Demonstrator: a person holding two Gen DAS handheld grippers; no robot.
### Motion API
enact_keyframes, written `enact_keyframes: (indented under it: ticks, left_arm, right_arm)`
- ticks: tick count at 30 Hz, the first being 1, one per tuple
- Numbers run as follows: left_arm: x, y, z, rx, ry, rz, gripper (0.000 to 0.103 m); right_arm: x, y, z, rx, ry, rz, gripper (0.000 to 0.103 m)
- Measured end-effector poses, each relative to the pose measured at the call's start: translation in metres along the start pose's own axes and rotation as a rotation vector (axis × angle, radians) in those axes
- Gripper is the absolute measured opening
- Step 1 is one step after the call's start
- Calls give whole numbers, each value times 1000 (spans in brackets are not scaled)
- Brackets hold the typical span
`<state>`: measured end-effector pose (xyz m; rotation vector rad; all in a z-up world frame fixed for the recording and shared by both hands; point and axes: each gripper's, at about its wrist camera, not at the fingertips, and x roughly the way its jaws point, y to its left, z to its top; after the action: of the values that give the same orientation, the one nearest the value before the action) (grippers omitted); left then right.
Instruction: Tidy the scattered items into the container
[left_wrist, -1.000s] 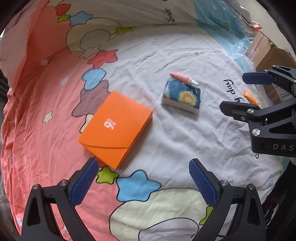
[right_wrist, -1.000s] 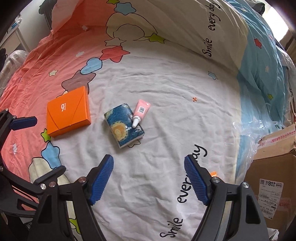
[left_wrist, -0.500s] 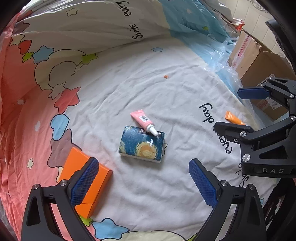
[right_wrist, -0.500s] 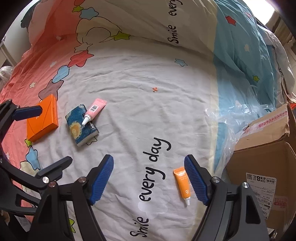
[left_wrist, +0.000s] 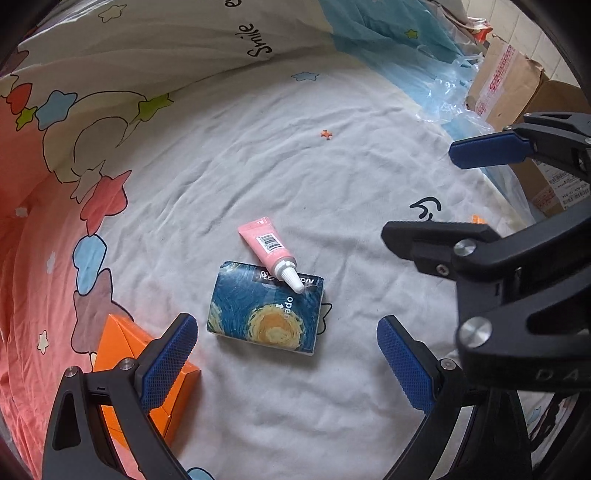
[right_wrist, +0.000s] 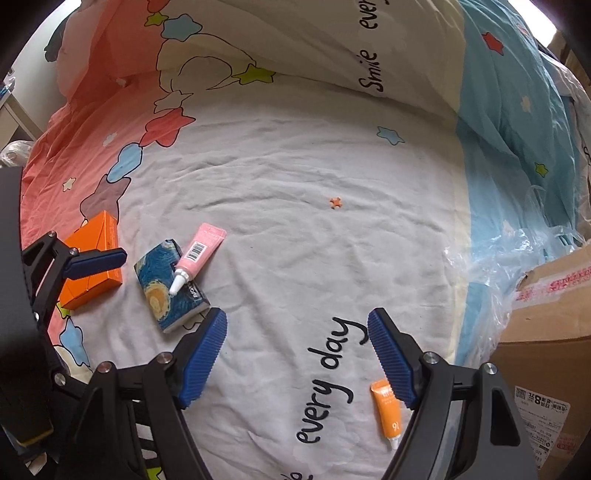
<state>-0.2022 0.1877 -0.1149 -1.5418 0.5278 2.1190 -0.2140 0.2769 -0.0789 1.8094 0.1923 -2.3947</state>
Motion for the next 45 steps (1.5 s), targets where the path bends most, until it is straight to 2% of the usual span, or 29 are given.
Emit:
enact_keyframes:
  ticks: [3,10,13,19,24,31,37,45]
  left_arm:
    - [4,4,-1,-3,-7,-19,100]
    - [11,14,-1,-18,-23,-77,100]
    - [14,15,-3,-29,-21,-110,95]
    - [22,11,-6,-12,-13,-100,88]
    - [22,12,-7,-8,-22,-102,88]
    - [19,16,-8,-20,-28,-93,88]
    - [23,20,-6,-25,-15,-92,88]
    - [22,20,-10,-17,-18,-96,88]
  right_arm:
    - [8,10,7,-17,-12,53,76]
    - [24,20,18,-51,-7,107,76]
    - [29,21,19,-60,-10,135,76]
    - [40,13,15,-25,-9,183,76]
    - [43,5,16,20,-13,272,76]
    - [38,1,17,59,-32,343,76]
    - [42,4,22,50,-22,348,76]
    - [48,5,25,46,-5,410,76]
